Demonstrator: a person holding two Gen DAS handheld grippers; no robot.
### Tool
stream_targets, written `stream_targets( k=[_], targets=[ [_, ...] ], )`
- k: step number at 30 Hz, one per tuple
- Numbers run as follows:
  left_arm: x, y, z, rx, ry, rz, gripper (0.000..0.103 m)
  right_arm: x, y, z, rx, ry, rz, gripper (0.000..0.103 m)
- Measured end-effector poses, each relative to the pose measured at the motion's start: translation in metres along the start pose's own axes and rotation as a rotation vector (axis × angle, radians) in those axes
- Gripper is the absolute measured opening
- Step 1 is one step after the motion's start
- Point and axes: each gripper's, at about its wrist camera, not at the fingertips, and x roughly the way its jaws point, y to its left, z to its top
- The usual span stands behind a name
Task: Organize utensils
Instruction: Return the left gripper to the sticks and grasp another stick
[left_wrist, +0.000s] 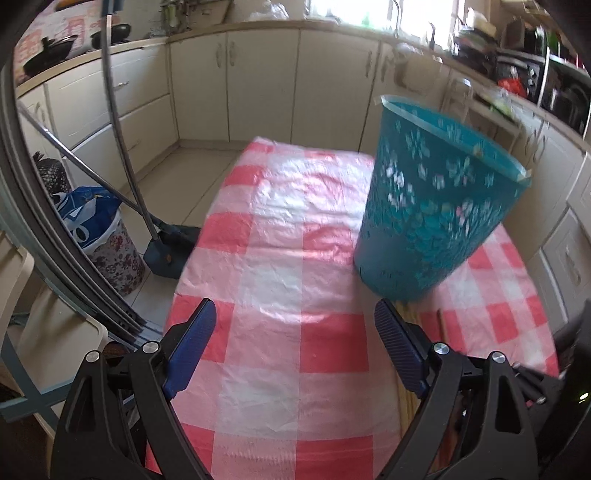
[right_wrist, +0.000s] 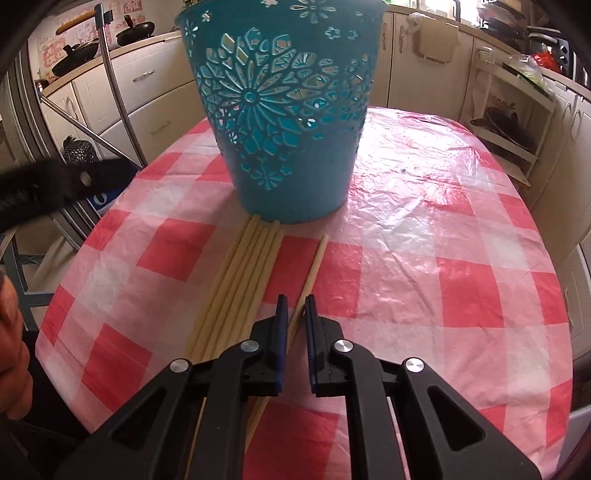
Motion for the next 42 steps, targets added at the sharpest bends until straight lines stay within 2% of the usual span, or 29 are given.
stream_targets(
  k=[4, 7, 11, 25, 32, 34, 35, 37, 39, 41, 42],
  targets=[
    [0.018, -0.012, -0.010, 0.053, 0.088, -0.018, 0.084, -0.008, -0.012, -0.007, -0.001, 0.038, -0.032, 0.009],
    [0.025, -0.026, -0.016, 0.104, 0.117, -0.022, 0.084, -0.012, -0.022, -0.012, 0.001, 0.046, -0.046, 0.009],
    [0.029, -0.040, -0.021, 0.155, 0.126, -0.005, 0.084, -0.016, -0.026, -0.014, 0.007, 0.049, -0.038, 0.009],
    [0.045, -0.054, -0.025, 0.158, 0.164, -0.043, 0.083, -0.017, -0.026, -0.015, 0.004, 0.058, -0.021, 0.009],
    [0.048, -0.056, -0.026, 0.182, 0.173, -0.021, 0.077, -0.017, -0.024, -0.015, 0.003, 0.057, -0.025, 0.009],
    [0.049, -0.055, -0.024, 0.183, 0.171, -0.020, 0.075, -0.016, -0.024, -0.014, 0.004, 0.057, -0.027, 0.013],
    [0.050, -0.056, -0.023, 0.184, 0.169, -0.022, 0.071, -0.015, -0.024, -0.013, 0.004, 0.057, -0.025, 0.014],
    [0.051, -0.059, -0.020, 0.199, 0.158, -0.037, 0.057, -0.011, -0.023, -0.008, 0.006, 0.057, -0.026, 0.017],
    [0.051, -0.065, -0.018, 0.232, 0.150, -0.067, 0.027, -0.007, -0.025, -0.004, 0.013, 0.053, -0.031, 0.018],
    [0.051, -0.070, -0.018, 0.260, 0.156, -0.103, 0.010, -0.003, -0.029, 0.002, 0.025, 0.051, -0.033, 0.018],
    [0.050, -0.071, -0.018, 0.268, 0.163, -0.113, 0.009, -0.002, -0.030, 0.004, 0.024, 0.056, -0.032, 0.013]
  ],
)
